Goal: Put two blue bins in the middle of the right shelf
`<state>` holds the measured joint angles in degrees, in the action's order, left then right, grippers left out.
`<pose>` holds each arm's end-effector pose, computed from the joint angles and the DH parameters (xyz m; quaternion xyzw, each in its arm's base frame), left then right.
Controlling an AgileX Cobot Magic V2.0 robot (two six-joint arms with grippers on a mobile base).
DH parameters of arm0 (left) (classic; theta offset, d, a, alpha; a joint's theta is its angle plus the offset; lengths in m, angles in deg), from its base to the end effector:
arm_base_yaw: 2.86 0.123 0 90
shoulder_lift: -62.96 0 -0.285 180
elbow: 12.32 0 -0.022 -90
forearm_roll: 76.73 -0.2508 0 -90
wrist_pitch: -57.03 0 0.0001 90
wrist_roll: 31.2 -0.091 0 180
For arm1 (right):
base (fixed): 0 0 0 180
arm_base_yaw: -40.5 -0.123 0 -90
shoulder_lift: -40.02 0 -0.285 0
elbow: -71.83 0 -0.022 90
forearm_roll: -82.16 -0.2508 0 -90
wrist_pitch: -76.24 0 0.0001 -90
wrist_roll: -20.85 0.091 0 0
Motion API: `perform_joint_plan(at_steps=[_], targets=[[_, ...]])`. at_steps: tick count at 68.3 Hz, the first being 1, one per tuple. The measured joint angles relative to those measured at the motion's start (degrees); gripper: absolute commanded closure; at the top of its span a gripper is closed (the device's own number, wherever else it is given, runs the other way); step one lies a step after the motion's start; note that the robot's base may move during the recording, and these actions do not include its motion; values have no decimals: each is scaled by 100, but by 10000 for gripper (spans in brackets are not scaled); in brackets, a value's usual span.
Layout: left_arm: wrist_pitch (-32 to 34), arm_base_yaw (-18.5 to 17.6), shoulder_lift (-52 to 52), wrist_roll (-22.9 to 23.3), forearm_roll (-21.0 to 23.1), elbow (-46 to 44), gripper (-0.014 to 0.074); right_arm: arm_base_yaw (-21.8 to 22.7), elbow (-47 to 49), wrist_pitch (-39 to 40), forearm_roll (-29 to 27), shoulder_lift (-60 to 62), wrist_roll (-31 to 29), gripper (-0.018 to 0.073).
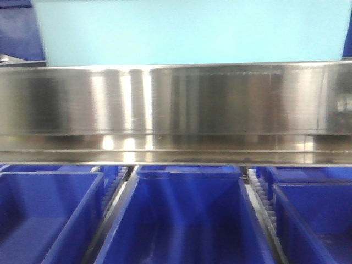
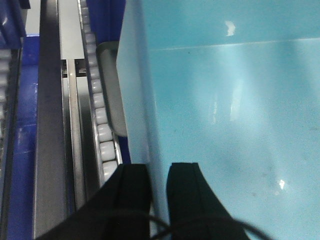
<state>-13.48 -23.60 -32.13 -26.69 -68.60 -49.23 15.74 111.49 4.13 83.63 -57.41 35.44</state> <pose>0.2737 -0.1166 0.5016 0.1345 0.8891 -0.1632 0.4060 0.2797 0.1266 0.4996 -0.0787 0.9024 0.1306 0.4031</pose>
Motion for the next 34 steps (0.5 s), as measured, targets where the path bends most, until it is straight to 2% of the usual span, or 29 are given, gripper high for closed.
perform_joint_plan(at_steps=[34], targets=[[0, 0, 0, 0, 0, 0, 707, 0, 0, 0, 0, 0, 0, 712]])
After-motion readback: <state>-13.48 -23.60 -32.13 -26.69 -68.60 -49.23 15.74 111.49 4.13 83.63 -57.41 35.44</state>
